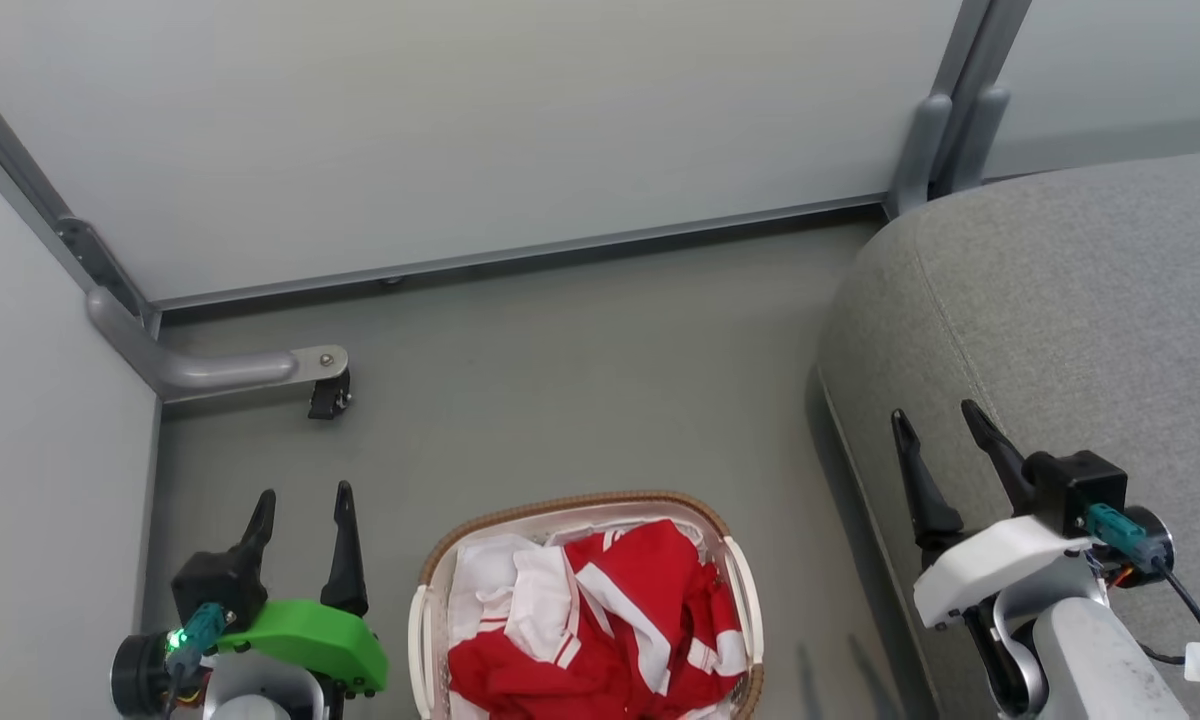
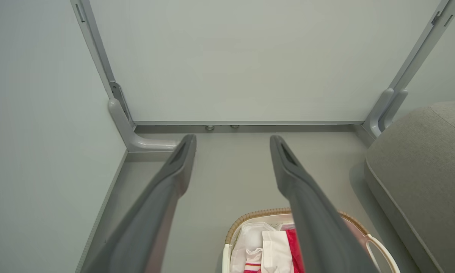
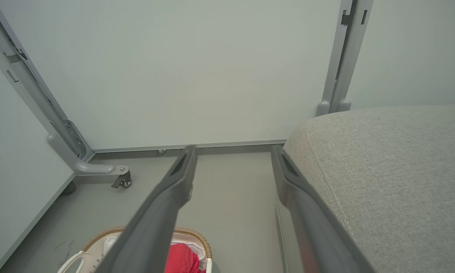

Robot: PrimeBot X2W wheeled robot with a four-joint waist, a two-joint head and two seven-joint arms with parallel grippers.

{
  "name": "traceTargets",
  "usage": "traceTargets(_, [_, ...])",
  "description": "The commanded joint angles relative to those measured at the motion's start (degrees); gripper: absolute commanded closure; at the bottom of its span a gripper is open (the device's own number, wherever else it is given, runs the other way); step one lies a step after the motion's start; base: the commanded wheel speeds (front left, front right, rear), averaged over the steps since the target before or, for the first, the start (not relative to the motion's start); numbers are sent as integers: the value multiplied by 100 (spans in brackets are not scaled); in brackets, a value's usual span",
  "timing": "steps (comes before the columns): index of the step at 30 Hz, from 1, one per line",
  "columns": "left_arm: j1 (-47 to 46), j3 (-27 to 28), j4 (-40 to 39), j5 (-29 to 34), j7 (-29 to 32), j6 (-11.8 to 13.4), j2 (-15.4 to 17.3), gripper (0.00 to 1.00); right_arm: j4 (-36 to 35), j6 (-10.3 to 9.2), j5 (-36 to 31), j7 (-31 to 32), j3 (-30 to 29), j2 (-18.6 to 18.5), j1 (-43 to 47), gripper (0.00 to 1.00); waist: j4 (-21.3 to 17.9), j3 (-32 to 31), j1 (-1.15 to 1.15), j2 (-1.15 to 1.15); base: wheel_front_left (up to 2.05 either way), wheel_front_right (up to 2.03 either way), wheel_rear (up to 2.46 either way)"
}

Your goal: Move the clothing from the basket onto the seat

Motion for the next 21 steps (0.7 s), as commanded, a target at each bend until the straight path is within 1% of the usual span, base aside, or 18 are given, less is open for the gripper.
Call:
traceTargets(1, [-191, -9, -16, 134, -51, -31, -18, 0, -72, 2, -103, -61, 12, -2, -202, 0, -88, 330, 0, 0, 0, 0, 0])
traceTargets(5, [-416, -74, 94, 286, -93, -106, -46, 0, -187, 2, -255, -101, 76, 31, -404, 0, -196, 755, 0, 0, 0, 0, 0])
traceTargets(11, [-1010, -298, 360, 550, -152, -254, -72, 0, -424, 0, -432, -162, 180, 78, -849, 0, -402, 1492, 0, 0, 0, 0, 0])
traceTargets(21, [-2097, -705, 1036, 712, -257, -359, -79, 0, -953, 0, -551, -262, 230, 168, -1548, 0, -854, 2812, 0, 0, 0, 0, 0])
